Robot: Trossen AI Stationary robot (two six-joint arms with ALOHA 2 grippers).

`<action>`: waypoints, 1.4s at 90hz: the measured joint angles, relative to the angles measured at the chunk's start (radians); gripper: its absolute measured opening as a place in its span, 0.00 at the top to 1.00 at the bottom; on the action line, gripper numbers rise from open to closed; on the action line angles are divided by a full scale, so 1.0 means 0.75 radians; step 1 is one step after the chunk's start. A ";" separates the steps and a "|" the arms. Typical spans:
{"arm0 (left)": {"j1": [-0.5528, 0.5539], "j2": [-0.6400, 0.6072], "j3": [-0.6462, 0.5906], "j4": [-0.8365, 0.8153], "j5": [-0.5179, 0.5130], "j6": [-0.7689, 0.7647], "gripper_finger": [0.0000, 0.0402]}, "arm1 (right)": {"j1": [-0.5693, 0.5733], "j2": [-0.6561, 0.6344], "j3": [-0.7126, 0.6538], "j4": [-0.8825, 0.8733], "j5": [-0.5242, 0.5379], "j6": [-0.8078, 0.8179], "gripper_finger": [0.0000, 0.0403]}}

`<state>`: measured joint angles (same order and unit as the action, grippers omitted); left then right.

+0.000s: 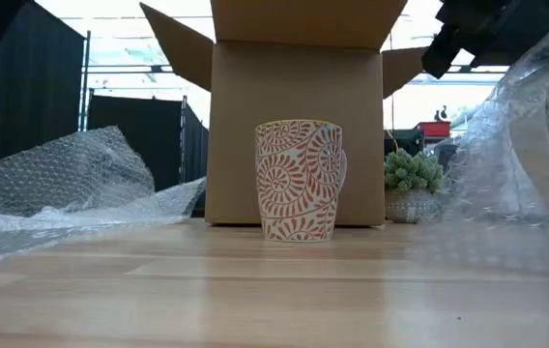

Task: Wrap mug
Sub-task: Wrap the red mug with bubble wrap

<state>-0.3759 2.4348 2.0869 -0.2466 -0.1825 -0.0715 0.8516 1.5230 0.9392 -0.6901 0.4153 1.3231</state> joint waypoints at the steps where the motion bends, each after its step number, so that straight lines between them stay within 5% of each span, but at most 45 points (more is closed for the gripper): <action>1: 0.000 0.000 0.000 0.000 0.000 0.000 0.64 | 0.000 0.000 0.000 0.000 0.000 0.000 0.55; 27: -0.007 -0.012 0.003 -0.016 -0.026 0.015 0.64 | 0.000 0.001 -0.001 -0.005 -0.003 -0.010 0.44; 91: -0.044 -0.200 0.007 -0.368 -0.168 -0.082 0.64 | 0.002 0.003 -0.002 0.004 -0.045 -0.071 0.46; 126: 0.001 -0.174 -0.131 0.046 0.025 -0.143 0.64 | 0.001 0.003 -0.002 0.007 -0.041 -0.070 0.46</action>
<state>-0.3750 2.3042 1.9885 -0.2119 -0.1640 -0.1788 0.8524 1.5249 0.9375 -0.6849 0.3844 1.2706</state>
